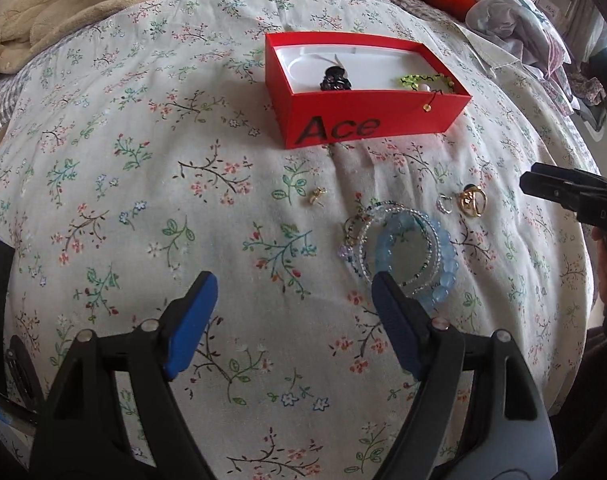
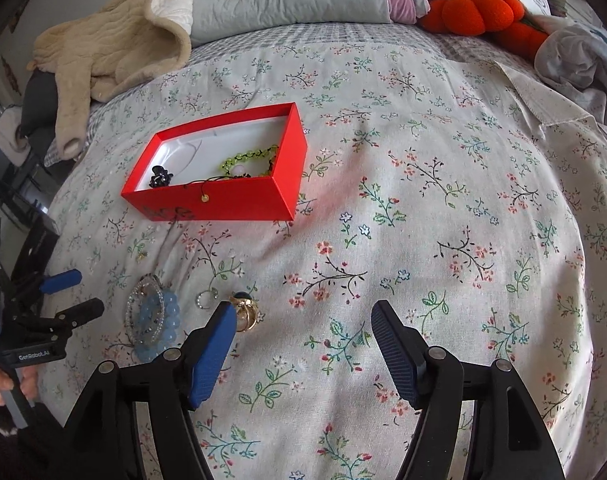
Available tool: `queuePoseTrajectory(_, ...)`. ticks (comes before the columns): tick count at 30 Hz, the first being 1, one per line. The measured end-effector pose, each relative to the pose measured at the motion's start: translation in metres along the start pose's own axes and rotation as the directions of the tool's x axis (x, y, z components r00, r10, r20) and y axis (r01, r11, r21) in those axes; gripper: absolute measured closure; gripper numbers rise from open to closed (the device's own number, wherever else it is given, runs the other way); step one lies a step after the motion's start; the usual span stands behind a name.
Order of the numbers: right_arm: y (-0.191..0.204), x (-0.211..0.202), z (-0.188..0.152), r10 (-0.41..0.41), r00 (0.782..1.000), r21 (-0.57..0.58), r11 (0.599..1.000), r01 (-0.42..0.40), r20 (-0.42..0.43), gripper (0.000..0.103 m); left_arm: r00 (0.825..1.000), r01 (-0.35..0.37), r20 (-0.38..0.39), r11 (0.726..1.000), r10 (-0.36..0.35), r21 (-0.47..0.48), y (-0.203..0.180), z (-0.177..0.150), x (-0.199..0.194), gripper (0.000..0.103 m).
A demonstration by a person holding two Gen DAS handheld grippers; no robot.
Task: Organize jewelry
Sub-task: 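Lower the left tool onto the thin silver bracelet and close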
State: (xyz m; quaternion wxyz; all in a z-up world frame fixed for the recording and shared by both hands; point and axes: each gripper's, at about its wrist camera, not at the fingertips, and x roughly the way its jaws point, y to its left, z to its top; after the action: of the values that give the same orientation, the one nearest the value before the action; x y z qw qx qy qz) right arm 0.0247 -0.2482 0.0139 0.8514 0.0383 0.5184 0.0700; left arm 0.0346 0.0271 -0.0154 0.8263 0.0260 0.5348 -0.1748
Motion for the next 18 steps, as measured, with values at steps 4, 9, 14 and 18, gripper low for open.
queuePoseTrajectory(4,0.002,0.01,-0.006,-0.011,0.999,-0.01,1.0,0.011,-0.036,0.032,0.99,0.127,-0.055,0.991,-0.129,-0.037,-0.003,0.0,0.007,0.052)
queuePoseTrajectory(9,0.011,0.021,-0.013,-0.013,0.997,-0.03,0.999,0.011,-0.075,0.032,0.982,0.167,-0.075,0.984,-0.172,-0.062,-0.01,0.005,0.017,0.076)
queuePoseTrajectory(14,0.022,0.021,-0.015,-0.003,0.997,-0.051,0.999,-0.001,-0.079,0.032,0.98,0.174,-0.081,0.982,-0.18,-0.075,-0.017,0.012,0.025,0.076)
queuePoseTrajectory(18,0.028,0.021,-0.016,0.004,0.997,-0.062,0.998,-0.009,-0.082,0.032,0.983,0.15,-0.098,0.985,-0.157,-0.083,-0.017,0.015,0.034,0.085)
